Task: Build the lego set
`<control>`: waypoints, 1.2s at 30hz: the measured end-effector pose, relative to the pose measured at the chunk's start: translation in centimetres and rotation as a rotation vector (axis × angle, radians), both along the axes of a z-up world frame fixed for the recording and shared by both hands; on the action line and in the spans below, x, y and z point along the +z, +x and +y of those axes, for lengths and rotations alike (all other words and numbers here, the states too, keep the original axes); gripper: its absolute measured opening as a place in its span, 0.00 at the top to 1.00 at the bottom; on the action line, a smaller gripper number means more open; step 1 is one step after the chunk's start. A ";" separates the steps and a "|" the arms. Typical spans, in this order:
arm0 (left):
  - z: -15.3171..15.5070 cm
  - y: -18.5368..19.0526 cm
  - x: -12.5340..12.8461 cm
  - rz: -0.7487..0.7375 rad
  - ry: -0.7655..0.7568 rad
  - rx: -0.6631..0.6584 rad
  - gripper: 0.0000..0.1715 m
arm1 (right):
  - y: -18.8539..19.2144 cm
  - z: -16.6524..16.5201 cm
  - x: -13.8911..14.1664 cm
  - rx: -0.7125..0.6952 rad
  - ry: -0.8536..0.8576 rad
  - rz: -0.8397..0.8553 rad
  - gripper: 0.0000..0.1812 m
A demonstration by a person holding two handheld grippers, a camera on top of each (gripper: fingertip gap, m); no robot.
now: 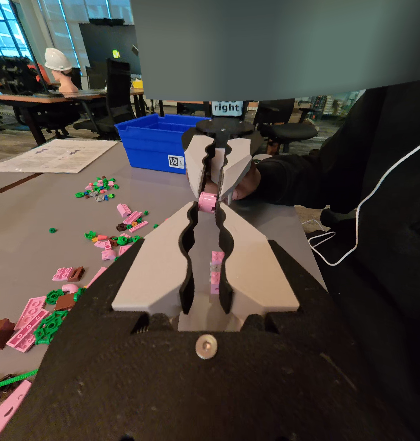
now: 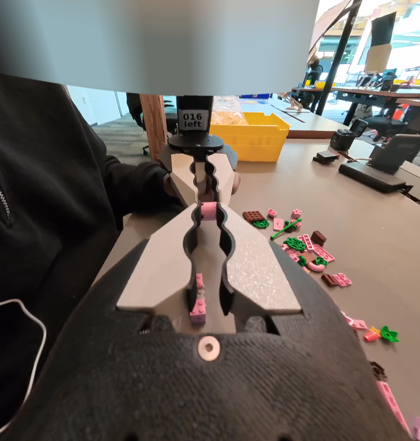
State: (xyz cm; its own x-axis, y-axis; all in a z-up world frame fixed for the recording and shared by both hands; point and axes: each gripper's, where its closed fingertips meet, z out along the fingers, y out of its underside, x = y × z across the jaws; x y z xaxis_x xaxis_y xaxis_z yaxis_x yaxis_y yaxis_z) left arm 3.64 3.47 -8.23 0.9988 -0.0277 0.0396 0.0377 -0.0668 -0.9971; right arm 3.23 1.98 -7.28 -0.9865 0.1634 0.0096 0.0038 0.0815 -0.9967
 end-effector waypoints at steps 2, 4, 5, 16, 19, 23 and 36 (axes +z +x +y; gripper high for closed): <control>-0.2 0.2 0.2 0.015 0.016 -0.010 0.93 | 0.2 -0.1 0.3 0.014 -0.032 -0.005 0.94; -0.3 0.3 0.3 0.016 0.023 -0.014 0.93 | 0.2 0.0 0.4 0.020 -0.051 -0.011 0.94; -0.3 0.3 0.4 0.014 0.027 -0.015 0.92 | 0.2 0.0 0.5 0.018 -0.058 -0.013 0.94; -0.3 0.4 0.1 -0.023 0.006 -0.030 0.94 | 0.2 0.1 0.3 0.022 -0.062 0.017 0.89; -0.2 0.4 0.0 -0.030 -0.005 -0.033 0.94 | 0.4 0.0 0.1 0.020 -0.043 0.051 0.94; -0.2 0.4 -0.1 -0.044 -0.008 -0.041 0.94 | 0.5 0.0 0.1 0.013 -0.033 0.074 0.94; -0.2 0.5 -0.2 -0.046 -0.023 -0.039 0.94 | 0.5 0.0 -0.1 0.023 -0.013 -0.005 0.93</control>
State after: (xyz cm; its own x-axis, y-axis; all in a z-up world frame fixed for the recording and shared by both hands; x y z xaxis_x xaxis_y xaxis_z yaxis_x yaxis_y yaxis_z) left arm 4.09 3.30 -8.46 0.9941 -0.0650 0.0869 0.0808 -0.0917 -0.9925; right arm 3.75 1.95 -7.36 -0.9901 0.1402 0.0030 0.0066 0.0683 -0.9976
